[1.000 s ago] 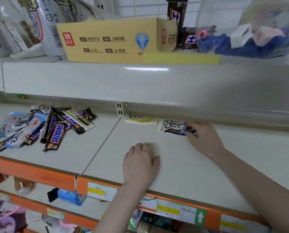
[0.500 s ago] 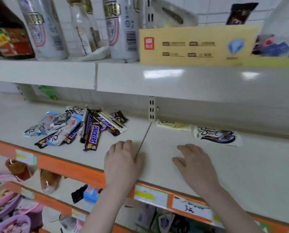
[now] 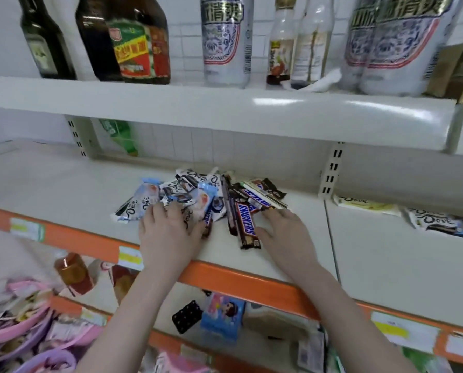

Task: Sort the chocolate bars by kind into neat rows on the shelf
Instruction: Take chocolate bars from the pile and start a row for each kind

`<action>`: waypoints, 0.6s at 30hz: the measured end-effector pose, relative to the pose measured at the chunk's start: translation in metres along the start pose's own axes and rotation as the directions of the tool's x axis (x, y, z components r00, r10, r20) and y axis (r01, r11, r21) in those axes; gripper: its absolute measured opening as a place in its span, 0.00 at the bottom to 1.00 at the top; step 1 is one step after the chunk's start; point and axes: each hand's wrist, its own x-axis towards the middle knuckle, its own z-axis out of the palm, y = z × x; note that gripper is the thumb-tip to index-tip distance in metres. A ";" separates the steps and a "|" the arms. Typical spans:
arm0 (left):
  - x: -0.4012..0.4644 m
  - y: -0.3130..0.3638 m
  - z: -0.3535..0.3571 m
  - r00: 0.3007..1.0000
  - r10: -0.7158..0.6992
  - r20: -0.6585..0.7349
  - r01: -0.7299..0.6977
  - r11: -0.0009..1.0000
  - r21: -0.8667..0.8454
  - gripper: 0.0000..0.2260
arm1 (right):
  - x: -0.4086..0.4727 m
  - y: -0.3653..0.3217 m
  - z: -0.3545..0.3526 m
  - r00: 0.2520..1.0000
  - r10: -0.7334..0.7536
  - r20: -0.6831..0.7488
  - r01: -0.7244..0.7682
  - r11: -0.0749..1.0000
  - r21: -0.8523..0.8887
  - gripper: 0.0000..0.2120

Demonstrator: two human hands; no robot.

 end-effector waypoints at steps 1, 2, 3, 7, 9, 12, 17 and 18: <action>0.005 -0.005 0.000 0.999 -0.015 0.029 0.015 1.000 0.006 0.31 | 0.005 -0.005 0.005 1.000 0.006 0.006 -0.006 1.000 -0.008 0.17; 0.009 -0.008 0.000 0.996 -0.034 0.084 0.032 0.999 0.029 0.33 | 0.009 -0.010 0.009 1.000 0.012 0.016 -0.012 1.000 -0.016 0.18; 0.013 -0.010 0.000 0.988 -0.049 0.143 0.040 0.997 0.064 0.36 | 0.012 -0.014 0.013 0.999 0.027 0.031 -0.027 0.999 -0.019 0.18; 0.018 -0.011 0.010 0.968 -0.052 0.245 0.012 0.987 0.163 0.44 | 0.020 -0.029 0.025 0.993 0.102 0.064 -0.101 0.995 -0.028 0.20; 0.020 -0.009 0.013 0.967 -0.067 0.245 0.011 0.975 0.223 0.46 | 0.025 -0.032 0.030 0.989 0.131 0.062 -0.130 0.991 -0.029 0.20; 0.027 -0.009 0.011 0.973 -0.064 0.222 0.010 0.971 0.238 0.45 | 0.033 -0.033 0.034 0.986 0.163 0.047 -0.164 0.986 0.013 0.21; 0.056 -0.012 0.007 0.965 -0.124 0.233 0.109 0.991 0.076 0.42 | 0.043 -0.033 0.036 0.976 0.212 0.058 -0.216 0.974 0.075 0.23; 0.063 -0.013 0.010 0.958 -0.145 0.248 0.136 0.989 0.052 0.42 | 0.044 -0.034 0.036 0.973 0.221 0.065 -0.226 0.969 0.097 0.23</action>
